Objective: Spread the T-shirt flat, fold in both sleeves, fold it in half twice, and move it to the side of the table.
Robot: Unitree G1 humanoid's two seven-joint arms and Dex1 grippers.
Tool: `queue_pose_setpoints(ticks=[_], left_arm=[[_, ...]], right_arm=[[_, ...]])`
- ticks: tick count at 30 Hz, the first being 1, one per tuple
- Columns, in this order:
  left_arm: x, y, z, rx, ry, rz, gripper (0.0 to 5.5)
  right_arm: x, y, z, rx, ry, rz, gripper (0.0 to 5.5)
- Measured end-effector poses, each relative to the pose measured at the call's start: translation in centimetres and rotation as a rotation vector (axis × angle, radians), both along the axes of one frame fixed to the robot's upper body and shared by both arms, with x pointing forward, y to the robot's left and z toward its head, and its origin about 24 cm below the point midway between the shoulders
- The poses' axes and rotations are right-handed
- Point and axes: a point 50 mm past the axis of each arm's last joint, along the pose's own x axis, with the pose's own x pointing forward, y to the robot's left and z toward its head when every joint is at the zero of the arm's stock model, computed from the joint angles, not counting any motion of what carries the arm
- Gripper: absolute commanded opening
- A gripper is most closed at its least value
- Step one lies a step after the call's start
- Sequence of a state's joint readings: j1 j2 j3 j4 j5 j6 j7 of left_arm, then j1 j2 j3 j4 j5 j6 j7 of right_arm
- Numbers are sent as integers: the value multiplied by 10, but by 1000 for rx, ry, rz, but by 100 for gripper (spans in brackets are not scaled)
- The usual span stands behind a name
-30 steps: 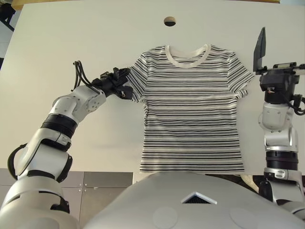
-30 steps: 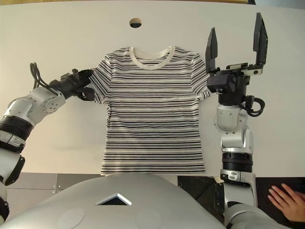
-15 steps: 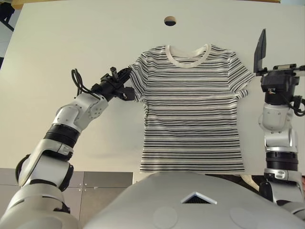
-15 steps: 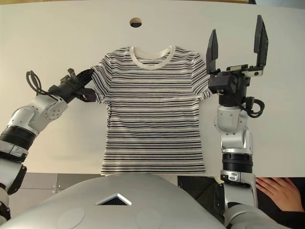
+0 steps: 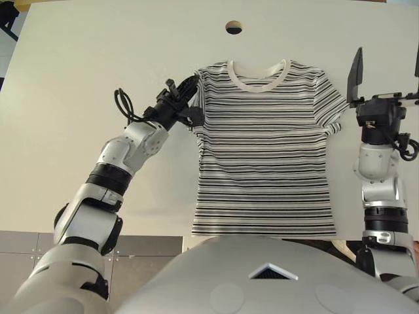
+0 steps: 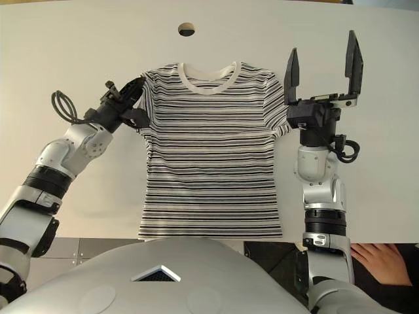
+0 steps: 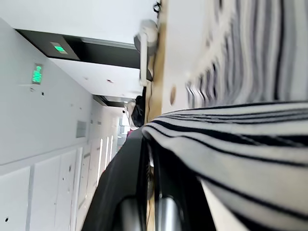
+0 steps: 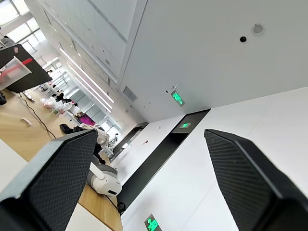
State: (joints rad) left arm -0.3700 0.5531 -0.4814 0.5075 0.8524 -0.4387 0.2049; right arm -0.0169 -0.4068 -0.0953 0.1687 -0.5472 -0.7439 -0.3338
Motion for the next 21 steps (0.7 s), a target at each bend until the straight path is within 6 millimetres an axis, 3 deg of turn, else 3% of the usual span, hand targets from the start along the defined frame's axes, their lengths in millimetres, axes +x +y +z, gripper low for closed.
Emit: queue_pose_setpoints(ticks=[8, 11, 15, 19, 21], left_arm=[[4, -29, -1, 11, -7, -102, 12], [-3, -39, -15, 35, 51, -150, 62], [-5, -46, -19, 4, 85, -164, 125], [-6, -47, -18, -20, 89, -163, 185], [-7, -47, -13, -68, 77, -155, 215]], right_arm=[[2, -2, -9, 6, 19, -14, 408], [2, -2, -10, 11, 18, -19, 408], [2, -5, -11, -8, 20, -30, 408], [13, -25, -7, -116, 48, -112, 408], [27, -51, -2, -208, 106, -215, 408]])
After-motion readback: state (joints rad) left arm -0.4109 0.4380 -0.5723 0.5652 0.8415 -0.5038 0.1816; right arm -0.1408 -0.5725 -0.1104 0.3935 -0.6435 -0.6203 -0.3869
